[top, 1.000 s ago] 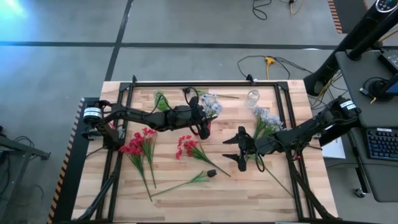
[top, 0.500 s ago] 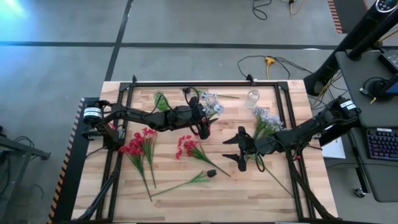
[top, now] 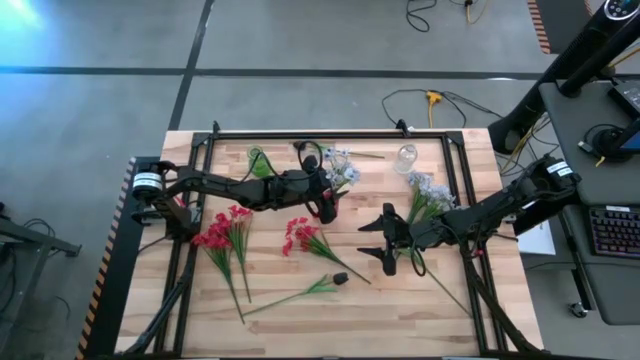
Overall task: Sort flowers into vase by color
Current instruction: Put the left white flowers into the red vase
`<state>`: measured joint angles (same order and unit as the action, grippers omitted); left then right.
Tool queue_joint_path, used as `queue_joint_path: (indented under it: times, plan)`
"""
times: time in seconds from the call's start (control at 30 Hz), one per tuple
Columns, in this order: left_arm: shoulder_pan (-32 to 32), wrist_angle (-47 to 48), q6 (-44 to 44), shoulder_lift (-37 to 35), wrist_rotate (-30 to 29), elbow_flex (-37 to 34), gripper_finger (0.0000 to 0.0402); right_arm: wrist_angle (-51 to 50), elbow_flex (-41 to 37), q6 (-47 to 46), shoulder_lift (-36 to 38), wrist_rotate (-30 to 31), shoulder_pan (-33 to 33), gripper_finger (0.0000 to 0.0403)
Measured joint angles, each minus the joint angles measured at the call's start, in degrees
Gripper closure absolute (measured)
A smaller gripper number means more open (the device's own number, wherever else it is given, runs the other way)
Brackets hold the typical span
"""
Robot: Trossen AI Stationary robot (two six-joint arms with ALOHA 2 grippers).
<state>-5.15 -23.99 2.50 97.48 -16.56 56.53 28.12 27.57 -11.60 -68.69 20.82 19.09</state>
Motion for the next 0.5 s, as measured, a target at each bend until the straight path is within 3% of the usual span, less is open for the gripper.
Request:
queue_joint_path:
  times: [0.5]
  plan:
    - [0.0, 3.1, -0.7, -0.8, 0.0, 0.0, 0.0166, -0.4, 0.0, 0.0, 0.0, 0.0, 0.0, 0.0142]
